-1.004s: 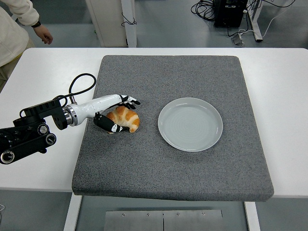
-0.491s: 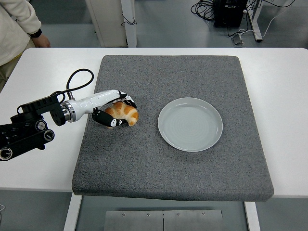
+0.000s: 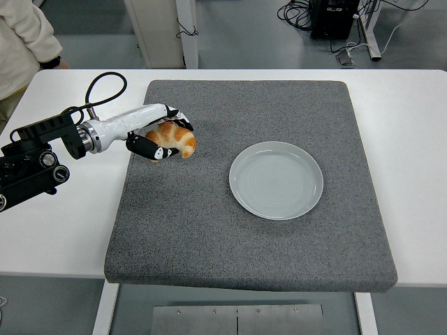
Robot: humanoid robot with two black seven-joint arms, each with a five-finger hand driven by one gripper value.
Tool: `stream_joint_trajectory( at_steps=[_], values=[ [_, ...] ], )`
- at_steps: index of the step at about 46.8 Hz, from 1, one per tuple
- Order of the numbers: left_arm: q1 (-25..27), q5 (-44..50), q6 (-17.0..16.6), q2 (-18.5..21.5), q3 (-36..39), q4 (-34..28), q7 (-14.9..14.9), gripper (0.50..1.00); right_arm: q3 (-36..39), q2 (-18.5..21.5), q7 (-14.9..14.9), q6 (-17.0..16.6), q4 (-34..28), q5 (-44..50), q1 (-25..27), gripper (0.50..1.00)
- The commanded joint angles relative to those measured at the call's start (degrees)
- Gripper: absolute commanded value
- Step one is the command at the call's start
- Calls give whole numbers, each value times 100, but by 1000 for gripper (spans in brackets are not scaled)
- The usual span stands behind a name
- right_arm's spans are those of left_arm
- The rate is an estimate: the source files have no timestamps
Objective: Place the bread on the plate
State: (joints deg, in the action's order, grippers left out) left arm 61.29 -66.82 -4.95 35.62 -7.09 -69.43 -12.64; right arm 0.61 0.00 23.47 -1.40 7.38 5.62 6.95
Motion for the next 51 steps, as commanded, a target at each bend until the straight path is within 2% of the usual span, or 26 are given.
stream_joint_trajectory(
  at_steps=[1,17,51],
  values=[
    [181,12,3,59,15,0,7,500,1,0,0,0,9,0,0,1000],
    [797,20,29,331,42,0,7,500,1,0,0,0,1,0,0,1000],
    [1816,-59,108,367,50,9,-2,500,1,0,0,0,1,0,0,1000]
  ],
)
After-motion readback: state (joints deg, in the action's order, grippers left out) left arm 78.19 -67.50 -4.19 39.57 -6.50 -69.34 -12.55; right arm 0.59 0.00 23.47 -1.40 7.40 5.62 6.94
